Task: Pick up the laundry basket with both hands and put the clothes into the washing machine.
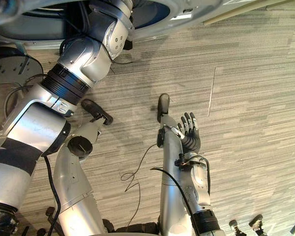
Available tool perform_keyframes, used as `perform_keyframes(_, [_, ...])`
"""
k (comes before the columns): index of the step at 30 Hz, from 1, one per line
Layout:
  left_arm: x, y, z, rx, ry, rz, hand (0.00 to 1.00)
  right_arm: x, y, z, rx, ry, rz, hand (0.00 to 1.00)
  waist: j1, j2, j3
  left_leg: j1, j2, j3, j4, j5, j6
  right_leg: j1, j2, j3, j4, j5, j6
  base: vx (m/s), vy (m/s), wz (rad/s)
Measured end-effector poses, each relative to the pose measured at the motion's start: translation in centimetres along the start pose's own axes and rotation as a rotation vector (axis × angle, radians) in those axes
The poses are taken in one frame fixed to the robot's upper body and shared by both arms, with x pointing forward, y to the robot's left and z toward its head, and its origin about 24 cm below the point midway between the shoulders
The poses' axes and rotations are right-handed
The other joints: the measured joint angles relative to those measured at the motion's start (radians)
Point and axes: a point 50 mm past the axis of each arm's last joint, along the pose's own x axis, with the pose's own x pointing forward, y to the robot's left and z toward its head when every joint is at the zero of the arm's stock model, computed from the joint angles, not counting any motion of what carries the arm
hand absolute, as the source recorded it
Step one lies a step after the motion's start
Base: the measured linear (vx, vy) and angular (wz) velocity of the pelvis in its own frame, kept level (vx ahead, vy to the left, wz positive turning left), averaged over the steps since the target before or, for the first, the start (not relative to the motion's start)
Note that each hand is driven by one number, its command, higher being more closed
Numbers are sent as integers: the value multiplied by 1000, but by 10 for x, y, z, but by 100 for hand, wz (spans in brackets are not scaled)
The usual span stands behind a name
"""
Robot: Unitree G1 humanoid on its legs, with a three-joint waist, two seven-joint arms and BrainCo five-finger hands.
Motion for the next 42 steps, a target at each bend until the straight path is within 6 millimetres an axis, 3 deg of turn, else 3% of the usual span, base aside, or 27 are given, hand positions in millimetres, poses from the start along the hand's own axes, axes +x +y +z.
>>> perform_keyframes(8, [7, 20, 7, -40, 32, 120, 0, -5, -10, -5, -41, 35, -19, 0, 16, 0, 0, 19, -2, -12, 0, 4, 2, 29, -2, -13, 2, -3, -5, 0, 6, 2])
perform_keyframes(10, [2, 19, 7, -84, 45, 128, 0, -5, -11, -6, -58, 40, -20, 0, 16, 1, 1, 33, -12, -13, -9, 10, 7, 42, -10, -17, 4, -6, -7, 4, 13, 14])
perform_keyframes(13, [-23, 4, 8, -199, 78, 115, 0, -6, -12, -11, -77, 65, -39, 0, 20, 3, 1, 86, -35, -13, -40, 23, -2, 87, -25, -24, 3, -15, -14, 17, 1, 23])
perform_keyframes(14, [-46, -13, 8, -271, 108, 79, 0, -8, -14, -17, -84, 96, -58, 0, 39, 5, 1, 137, -48, -14, -68, 35, -10, 133, -32, -34, -3, -22, -22, 22, -22, 20])
perform_keyframes(18, [-104, -49, 12, -393, 174, -24, 0, -12, -11, -28, -90, 150, -78, 0, 62, 16, 1, 227, -71, -20, -130, 65, -30, 219, -39, -56, -19, -39, -35, 26, -39, 20])
perform_keyframes(20, [-160, -84, 31, -534, 246, -206, 0, -18, -14, -35, -116, 199, -91, 0, 80, 47, -1, 291, -75, -42, -137, 70, -36, 296, -41, -79, -20, -62, -48, 37, -66, 20])
perform_keyframes(21, [-174, -92, 38, -577, 266, -260, 0, -20, -15, -36, -123, 207, -94, 0, 84, 53, -3, 309, -76, -45, -140, 70, -37, 316, -42, -82, -18, -69, -49, 42, -87, 17])
perform_keyframes(23, [-235, -114, 68, -774, 352, -462, 0, -31, -24, -43, -142, 262, -121, 0, 98, 72, -11, 401, -85, -53, -162, 69, -53, 406, -48, -92, -10, -101, -59, 38, -97, 16])
perform_keyframes(26, [-284, -123, 93, -948, 447, -613, 0, -42, -34, -53, -196, 336, -141, 0, 101, 85, -22, 515, -94, -65, -188, 63, -78, 524, -51, -109, -14, -133, -65, 31, -86, 14])
perform_keyframes(27, [-291, -123, 98, -981, 468, -632, 0, -45, -37, -55, -211, 354, -147, 0, 102, 91, -31, 538, -99, -67, -199, 65, -81, 547, -53, -113, -18, -137, -67, 30, -92, 16])
perform_keyframes(29, [-312, -124, 111, -1077, 552, -663, 0, -61, -55, -64, -263, 430, -191, 0, 116, 115, -101, 620, -123, -64, -261, 81, -104, 619, -58, -121, -43, -147, -62, 57, -86, 12])
perform_keyframes(33, [-335, -124, 109, -1116, 695, -653, 0, -87, -70, -78, -296, 540, -243, 0, 127, 120, -184, 790, -168, -41, -378, 112, -140, 762, -77, -138, -90, -160, -63, 113, -93, 10])
perform_keyframes(37, [-380, -144, 115, -1127, 907, -772, 0, -123, -105, -84, -343, 653, -389, 0, 120, 127, -294, 888, -207, -94, -400, 115, -148, 927, -90, -215, -185, -162, -55, 163, -32, 32])
perform_keyframes(38, [-399, -148, 114, -1126, 1014, -801, 0, -131, -113, -85, -350, 685, -426, 0, 120, 127, -313, 912, -219, -130, -386, 79, -147, 978, -87, -233, -209, -165, -45, 193, 31, 41])
perform_keyframes(40, [-440, -156, 110, -1100, 1223, -865, 0, -146, -125, -90, -357, 748, -484, 0, 114, 111, -365, 934, -250, -165, -424, 76, -148, 1029, -85, -257, -272, -152, -24, 178, 43, 39])
perform_keyframes(42, [-506, -153, 103, -1062, 1583, -920, 0, -158, -136, -96, -368, 819, -543, 0, 117, 98, -402, 976, -281, -161, -510, 98, -138, 1098, -73, -270, -415, -89, -15, 213, 78, 10])
